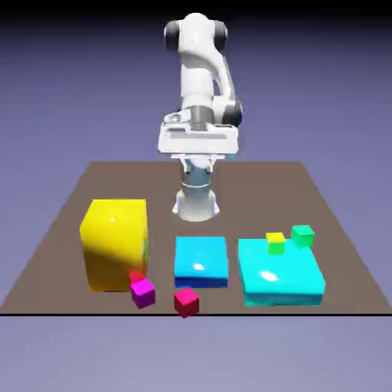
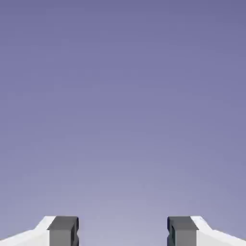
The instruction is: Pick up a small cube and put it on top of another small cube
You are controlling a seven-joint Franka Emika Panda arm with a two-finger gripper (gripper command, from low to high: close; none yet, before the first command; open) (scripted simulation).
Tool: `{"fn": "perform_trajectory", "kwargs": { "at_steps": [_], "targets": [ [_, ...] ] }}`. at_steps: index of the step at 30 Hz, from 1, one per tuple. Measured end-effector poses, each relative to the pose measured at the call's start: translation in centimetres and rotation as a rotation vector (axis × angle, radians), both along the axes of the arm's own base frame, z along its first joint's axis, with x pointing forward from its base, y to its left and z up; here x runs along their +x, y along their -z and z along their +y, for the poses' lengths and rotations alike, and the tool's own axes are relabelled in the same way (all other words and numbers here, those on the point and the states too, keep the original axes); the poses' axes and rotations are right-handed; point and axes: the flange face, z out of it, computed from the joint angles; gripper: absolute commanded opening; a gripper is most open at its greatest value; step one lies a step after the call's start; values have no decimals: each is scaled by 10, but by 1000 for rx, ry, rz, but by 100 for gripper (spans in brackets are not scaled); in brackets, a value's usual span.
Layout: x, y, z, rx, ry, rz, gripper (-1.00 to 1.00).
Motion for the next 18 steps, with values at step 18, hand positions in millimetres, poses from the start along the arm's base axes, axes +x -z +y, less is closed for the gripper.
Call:
{"fn": "perform_trajectory", "kwargs": {
  "at_steps": [18],
  "targets": [
    [121,164,-13,-149,-307,584,0]
  ]
}}
